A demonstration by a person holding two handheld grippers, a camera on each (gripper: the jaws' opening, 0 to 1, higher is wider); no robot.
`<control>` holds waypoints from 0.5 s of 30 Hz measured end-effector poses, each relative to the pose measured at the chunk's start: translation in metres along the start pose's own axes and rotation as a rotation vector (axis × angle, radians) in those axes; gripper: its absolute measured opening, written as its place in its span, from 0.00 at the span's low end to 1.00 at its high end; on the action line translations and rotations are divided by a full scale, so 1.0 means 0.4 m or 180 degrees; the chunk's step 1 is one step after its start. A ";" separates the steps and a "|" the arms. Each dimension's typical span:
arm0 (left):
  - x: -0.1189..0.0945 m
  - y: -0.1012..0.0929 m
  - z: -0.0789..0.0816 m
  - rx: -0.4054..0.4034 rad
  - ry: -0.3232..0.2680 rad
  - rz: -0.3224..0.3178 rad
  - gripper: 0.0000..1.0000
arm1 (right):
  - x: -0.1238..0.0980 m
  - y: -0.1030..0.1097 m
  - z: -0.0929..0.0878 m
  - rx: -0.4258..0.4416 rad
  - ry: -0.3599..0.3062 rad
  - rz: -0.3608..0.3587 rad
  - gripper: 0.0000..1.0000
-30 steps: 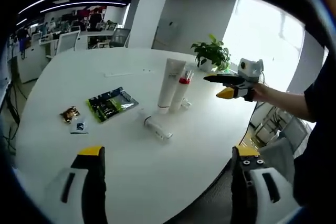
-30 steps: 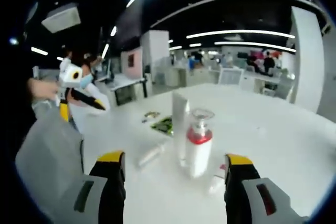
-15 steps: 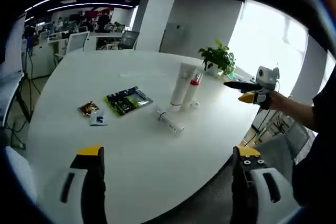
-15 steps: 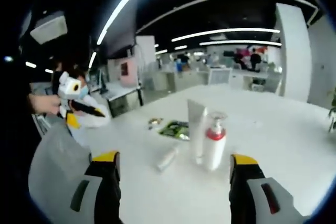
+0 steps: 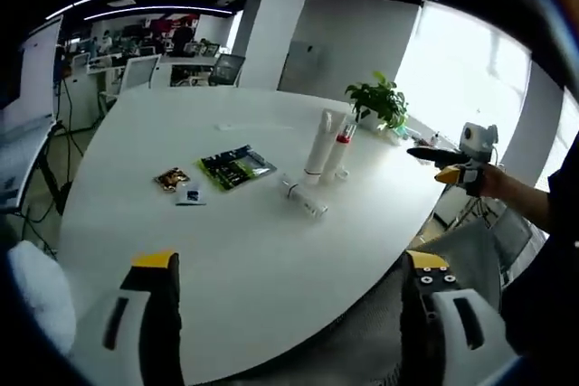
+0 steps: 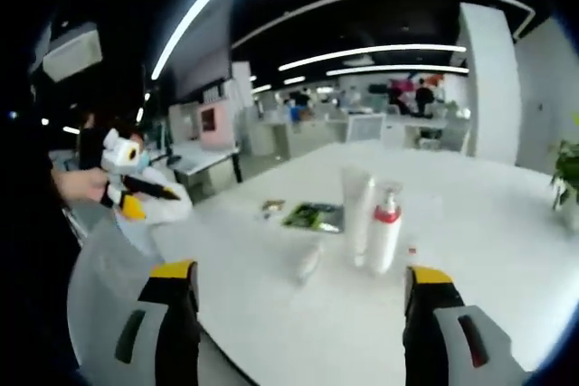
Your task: Arrange the skincare products in the storage area until every visible bottle or jar stands upright without overlapping.
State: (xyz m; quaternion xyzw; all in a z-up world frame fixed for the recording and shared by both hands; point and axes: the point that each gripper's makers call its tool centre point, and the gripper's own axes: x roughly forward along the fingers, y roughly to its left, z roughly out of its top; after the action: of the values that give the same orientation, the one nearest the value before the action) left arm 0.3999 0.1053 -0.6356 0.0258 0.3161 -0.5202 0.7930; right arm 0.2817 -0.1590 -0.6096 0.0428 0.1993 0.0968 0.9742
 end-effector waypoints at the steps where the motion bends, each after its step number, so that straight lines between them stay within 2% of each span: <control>1: -0.002 0.001 -0.001 0.0001 0.0003 -0.0002 0.96 | -0.004 0.004 -0.001 0.0003 0.0004 -0.0009 0.92; 8: -0.018 0.006 -0.007 -0.0049 -0.0023 0.0035 0.97 | -0.019 0.018 -0.022 0.0027 0.0107 0.0022 0.97; 15: -0.002 -0.028 -0.015 -0.0110 0.0012 0.0147 0.99 | -0.031 0.016 -0.021 0.0108 0.0096 0.0173 0.99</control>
State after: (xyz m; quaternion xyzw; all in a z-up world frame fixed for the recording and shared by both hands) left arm 0.3874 0.1030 -0.6369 0.0204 0.3258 -0.4962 0.8045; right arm 0.2662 -0.1550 -0.6118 0.0632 0.2144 0.1204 0.9672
